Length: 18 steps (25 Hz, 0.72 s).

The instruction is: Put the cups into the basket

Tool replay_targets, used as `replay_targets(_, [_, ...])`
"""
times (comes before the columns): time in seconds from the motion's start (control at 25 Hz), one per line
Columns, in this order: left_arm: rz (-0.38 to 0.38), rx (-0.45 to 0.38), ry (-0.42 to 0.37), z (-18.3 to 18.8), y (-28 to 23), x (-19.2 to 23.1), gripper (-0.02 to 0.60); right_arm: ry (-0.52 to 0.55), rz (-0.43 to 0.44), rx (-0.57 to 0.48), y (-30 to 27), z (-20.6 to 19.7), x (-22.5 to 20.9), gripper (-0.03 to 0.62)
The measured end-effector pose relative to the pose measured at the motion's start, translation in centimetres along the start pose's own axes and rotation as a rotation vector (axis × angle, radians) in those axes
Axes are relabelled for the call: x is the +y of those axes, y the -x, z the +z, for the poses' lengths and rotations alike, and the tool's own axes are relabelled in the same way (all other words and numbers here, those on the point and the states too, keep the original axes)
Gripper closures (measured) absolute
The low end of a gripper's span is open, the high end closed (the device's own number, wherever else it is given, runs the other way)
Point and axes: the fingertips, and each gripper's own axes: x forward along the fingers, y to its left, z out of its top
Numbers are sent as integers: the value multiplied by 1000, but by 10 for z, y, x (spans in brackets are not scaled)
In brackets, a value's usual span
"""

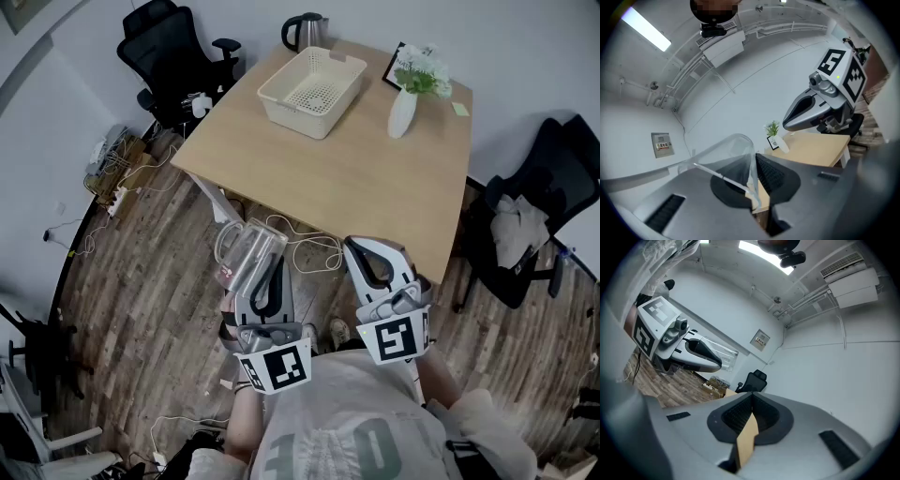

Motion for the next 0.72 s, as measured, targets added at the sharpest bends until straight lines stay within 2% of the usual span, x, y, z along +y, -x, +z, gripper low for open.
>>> replay_targets(0.72, [-3, -16, 22, -9, 9, 13, 545, 22, 10, 19, 0, 3, 19, 595])
